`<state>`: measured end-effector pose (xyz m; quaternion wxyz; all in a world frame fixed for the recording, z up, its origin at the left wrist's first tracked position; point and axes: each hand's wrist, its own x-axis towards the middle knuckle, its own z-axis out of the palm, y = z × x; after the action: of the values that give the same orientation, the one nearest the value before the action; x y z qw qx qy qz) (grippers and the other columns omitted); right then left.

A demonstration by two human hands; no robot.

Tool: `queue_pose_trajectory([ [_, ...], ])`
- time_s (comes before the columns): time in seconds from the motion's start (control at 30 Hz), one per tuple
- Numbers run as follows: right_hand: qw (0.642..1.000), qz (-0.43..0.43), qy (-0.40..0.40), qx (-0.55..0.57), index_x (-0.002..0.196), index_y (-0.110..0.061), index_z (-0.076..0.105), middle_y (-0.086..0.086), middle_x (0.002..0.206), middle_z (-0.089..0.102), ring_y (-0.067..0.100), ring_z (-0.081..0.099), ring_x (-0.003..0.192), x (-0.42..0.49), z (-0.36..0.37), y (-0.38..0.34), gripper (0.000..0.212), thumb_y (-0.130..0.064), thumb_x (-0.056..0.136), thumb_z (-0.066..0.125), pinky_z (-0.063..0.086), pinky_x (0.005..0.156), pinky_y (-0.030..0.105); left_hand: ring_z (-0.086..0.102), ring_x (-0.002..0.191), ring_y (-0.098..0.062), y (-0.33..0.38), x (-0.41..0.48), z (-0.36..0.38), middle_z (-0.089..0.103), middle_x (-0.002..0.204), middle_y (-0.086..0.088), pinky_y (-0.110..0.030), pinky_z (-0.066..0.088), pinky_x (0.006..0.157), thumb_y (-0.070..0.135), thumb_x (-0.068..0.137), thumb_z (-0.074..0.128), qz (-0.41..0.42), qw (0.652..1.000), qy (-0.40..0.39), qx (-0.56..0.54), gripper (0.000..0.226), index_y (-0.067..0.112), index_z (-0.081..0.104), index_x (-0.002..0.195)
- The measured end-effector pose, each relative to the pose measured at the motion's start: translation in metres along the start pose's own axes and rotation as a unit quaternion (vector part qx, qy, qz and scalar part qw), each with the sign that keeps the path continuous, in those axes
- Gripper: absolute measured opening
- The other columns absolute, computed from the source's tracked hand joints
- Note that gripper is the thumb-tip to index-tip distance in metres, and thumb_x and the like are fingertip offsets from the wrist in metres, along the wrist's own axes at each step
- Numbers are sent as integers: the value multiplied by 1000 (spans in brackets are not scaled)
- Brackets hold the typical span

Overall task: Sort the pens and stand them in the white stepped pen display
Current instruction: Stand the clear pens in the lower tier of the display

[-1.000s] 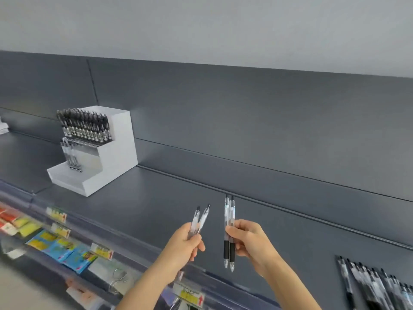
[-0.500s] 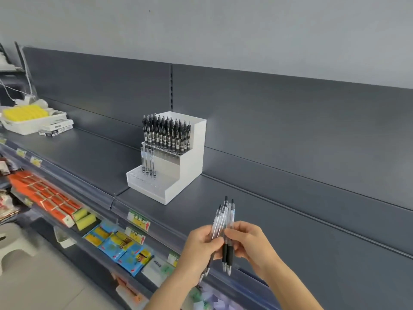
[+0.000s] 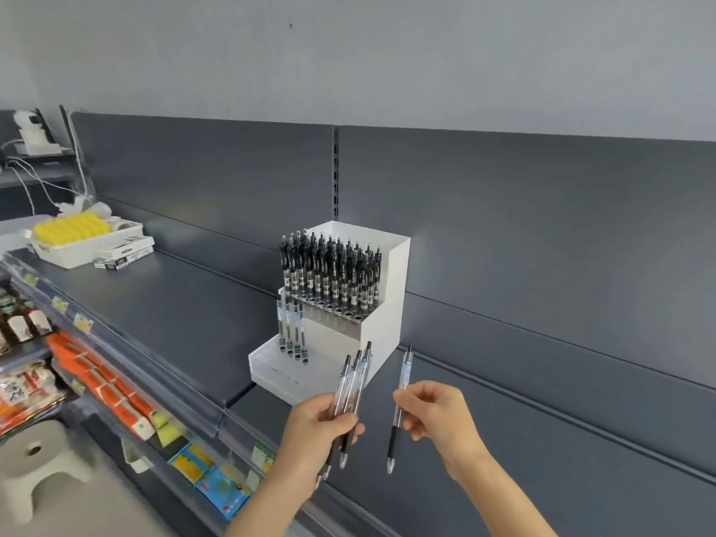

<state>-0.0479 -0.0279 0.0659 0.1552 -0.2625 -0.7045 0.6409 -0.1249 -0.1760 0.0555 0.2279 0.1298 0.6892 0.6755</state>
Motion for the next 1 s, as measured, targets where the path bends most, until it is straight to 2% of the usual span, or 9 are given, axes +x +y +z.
queue_pose_trajectory([
  [0.17, 1000, -3, 9, -12, 65, -5, 60, -1, 45, 55, 16, 45, 44, 40, 13, -7, 21, -11, 85, 66, 42, 48, 24, 69, 67, -19, 7, 38, -23, 69, 71, -18, -23, 53, 60, -9, 85, 55, 1, 1000, 28, 1, 14, -3, 67, 85],
  [0.33, 999, -3, 31, -10, 66, -6, 60, 3, 51, 59, 15, 54, 48, 68, 35, -10, 19, -9, 84, 66, 48, 49, 23, 69, 71, -23, 8, 68, -44, 67, 71, -16, -27, 53, 68, -11, 84, 57, -5, 999, 27, -31, 19, 3, 69, 79],
  [0.5, 997, -32, 63, -33, 64, -5, 59, 9, 62, 67, 13, 65, 55, 91, 70, -19, 21, -5, 84, 63, 52, 54, 22, 68, 74, -24, 9, 100, -75, 69, 69, -13, -28, 52, 68, -10, 83, 58, -5, 1000, 8, -27, 22, 8, 70, 77],
  [0.6, 990, -61, 107, -72, 67, -2, 60, 9, 66, 69, 10, 67, 59, 104, 95, -28, 19, -5, 86, 62, 55, 55, 22, 69, 75, -23, 11, 121, -101, 69, 69, -12, -24, 50, 63, -10, 83, 58, 1, 1000, -7, -27, 22, 7, 70, 78],
  [0.73, 964, -93, 187, -165, 69, -11, 62, 3, 71, 70, 20, 67, 70, 119, 126, -34, 18, -12, 87, 62, 57, 69, 39, 68, 75, -23, 9, 146, -137, 68, 70, -12, -22, 48, 61, -10, 83, 58, 8, 999, -30, -13, 23, 9, 70, 78],
  [0.83, 942, -98, 219, -235, 78, -10, 64, 3, 74, 69, 15, 59, 61, 124, 148, -33, 14, -18, 89, 61, 52, 61, 31, 67, 72, -20, 7, 160, -157, 68, 67, -12, -17, 47, 61, -10, 83, 57, 22, 998, -58, 3, 23, 9, 69, 76],
  [0.9, 926, -99, 233, -282, 81, -9, 63, 1, 73, 66, 12, 53, 57, 127, 160, -31, 16, -21, 91, 58, 44, 54, 25, 67, 75, -23, 5, 166, -165, 68, 66, -11, -21, 49, 65, -10, 82, 58, 25, 997, -77, 8, 22, 8, 69, 76],
  [1.0, 900, -69, 219, -372, 83, -8, 60, 4, 73, 64, 18, 58, 63, 133, 175, -25, 18, -20, 93, 52, 46, 58, 28, 65, 77, -27, 5, 172, -171, 67, 65, -11, -27, 49, 71, -10, 82, 57, 30, 994, -107, 10, 17, 2, 69, 78],
])
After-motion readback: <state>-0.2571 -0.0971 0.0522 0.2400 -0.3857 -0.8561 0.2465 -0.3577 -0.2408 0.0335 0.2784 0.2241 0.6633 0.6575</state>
